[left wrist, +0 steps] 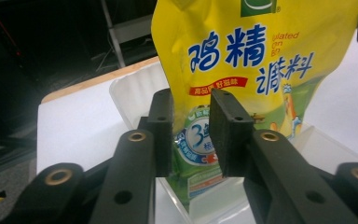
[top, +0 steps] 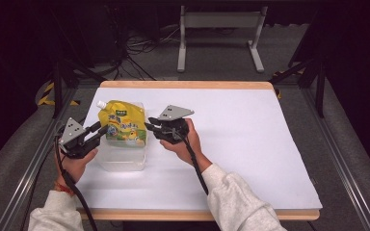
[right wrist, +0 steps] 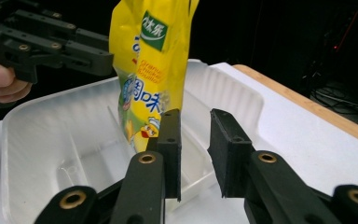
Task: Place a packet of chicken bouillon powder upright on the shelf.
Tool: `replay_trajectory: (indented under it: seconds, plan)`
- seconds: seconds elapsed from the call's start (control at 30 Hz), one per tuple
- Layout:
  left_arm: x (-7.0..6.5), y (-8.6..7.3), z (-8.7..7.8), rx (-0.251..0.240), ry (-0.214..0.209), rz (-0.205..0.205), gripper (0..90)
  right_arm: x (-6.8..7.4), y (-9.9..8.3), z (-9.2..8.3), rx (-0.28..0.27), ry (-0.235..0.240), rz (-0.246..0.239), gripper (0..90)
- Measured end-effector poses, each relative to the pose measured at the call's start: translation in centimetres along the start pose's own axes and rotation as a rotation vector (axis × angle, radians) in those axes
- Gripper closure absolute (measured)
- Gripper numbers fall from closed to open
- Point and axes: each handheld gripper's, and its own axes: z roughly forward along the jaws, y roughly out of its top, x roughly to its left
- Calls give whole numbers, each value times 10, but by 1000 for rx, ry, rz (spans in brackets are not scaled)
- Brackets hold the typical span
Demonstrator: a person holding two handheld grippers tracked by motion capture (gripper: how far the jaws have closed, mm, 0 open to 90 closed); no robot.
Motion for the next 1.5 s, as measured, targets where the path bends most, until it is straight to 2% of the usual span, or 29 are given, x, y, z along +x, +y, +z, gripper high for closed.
replay_trajectory:
  seconds: [0.17,0.2,0.27,0.33,0.43,0.57,0.67,0.73,0.83,0.9,1.1,1.47,1.5]
  plan:
    - [4,-5,-6,-26,-38,-33,666,-5,-1,-8,6,-16,0,751]
    - [4,-6,-7,-25,-40,-32,663,-5,-2,-9,7,-19,0,753]
    - [7,-10,-10,-24,-48,-56,653,-6,-3,-12,5,-20,0,750]
    - [7,-13,-12,-19,-35,-58,648,-8,-5,-14,9,-27,2,748]
    - [5,-17,-14,-1,-19,-37,634,-11,-7,-18,13,-36,0,742]
    - [-3,-22,-16,15,-16,-7,598,-16,-9,-26,22,-55,-4,728]
    - [-9,-22,-18,18,-4,4,521,-20,-11,-33,28,-63,-12,719]
    - [-13,-22,-19,20,-18,9,507,-22,-13,-38,31,-70,-11,714]
    - [-21,-20,-21,21,-17,40,487,-24,-15,-45,38,-79,-12,705]
    - [-26,-19,-21,17,-21,41,457,-25,-17,-50,47,-90,-25,702]
    - [-45,-11,-20,13,-35,84,368,-26,-25,-66,73,-106,-39,664]
    - [-72,-4,-15,21,-86,134,320,-28,-34,-92,126,-124,-83,594]
    - [-76,-3,-14,25,-102,142,320,-28,-35,-95,129,-124,-86,588]
